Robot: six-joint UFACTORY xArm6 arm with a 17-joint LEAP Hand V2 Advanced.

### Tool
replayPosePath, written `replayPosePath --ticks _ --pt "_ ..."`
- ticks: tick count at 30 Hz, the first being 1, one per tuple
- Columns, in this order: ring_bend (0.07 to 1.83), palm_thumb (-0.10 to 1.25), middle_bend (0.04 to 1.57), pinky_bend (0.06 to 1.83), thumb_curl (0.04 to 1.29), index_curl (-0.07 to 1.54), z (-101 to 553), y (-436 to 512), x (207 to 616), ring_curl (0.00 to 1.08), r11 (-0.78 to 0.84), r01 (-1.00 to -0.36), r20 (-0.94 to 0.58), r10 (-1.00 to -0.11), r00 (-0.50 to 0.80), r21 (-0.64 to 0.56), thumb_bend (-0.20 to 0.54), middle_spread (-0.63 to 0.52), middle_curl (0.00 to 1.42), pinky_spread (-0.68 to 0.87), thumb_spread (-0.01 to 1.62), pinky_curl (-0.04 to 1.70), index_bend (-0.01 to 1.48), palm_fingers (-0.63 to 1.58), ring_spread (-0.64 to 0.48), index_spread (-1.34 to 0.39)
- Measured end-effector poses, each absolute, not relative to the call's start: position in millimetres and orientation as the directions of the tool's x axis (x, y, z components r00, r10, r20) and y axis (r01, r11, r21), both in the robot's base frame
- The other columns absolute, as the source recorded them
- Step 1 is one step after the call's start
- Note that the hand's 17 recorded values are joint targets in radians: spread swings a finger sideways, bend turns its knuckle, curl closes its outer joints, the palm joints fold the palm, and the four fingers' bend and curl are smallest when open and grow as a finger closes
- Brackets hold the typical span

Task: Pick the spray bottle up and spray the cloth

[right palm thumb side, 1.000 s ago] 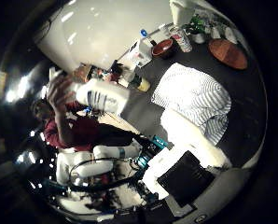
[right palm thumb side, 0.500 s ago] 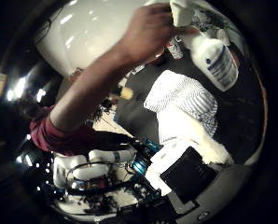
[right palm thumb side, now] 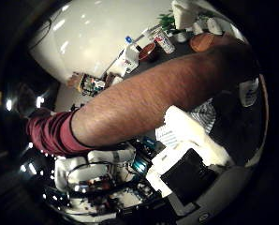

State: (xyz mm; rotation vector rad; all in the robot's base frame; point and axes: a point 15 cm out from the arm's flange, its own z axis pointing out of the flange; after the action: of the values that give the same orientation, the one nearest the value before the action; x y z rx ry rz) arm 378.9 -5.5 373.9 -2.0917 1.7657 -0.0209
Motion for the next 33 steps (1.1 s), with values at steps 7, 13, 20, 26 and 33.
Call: replayPosePath --ticks 7,13,20,26,33 --pt "0.18 0.77 0.20 0.19 0.38 0.42 363.1 -6.0 373.5 0.14 -0.118 -0.949 -0.249 -0.949 0.195 -0.293 -0.017 0.02 0.34 0.36 1.17 0.26 0.35 0.28 0.12 -0.35" --pt "0.18 0.77 0.20 0.19 0.38 0.42 361.1 -11.3 376.8 0.14 -0.112 -0.948 -0.245 -0.951 0.189 -0.296 -0.017 0.02 0.34 0.36 1.17 0.26 0.35 0.28 0.12 -0.35" --pt "0.18 0.77 0.20 0.19 0.38 0.42 360.1 -15.3 375.7 0.14 -0.114 -0.950 -0.229 -0.956 0.184 -0.290 -0.017 0.02 0.34 0.36 1.17 0.27 0.36 0.28 0.12 -0.35" --pt "0.18 0.77 0.20 0.19 0.38 0.42 357.3 -15.0 376.3 0.14 -0.108 -0.953 -0.232 -0.957 0.177 -0.282 -0.017 0.01 0.34 0.35 1.17 0.27 0.36 0.28 0.12 -0.35" --pt "0.18 0.77 0.20 0.19 0.38 0.42 362.0 -13.8 377.0 0.14 -0.113 -0.948 -0.224 -0.957 0.184 -0.299 -0.017 0.01 0.34 0.35 1.17 0.26 0.36 0.28 0.12 -0.35"
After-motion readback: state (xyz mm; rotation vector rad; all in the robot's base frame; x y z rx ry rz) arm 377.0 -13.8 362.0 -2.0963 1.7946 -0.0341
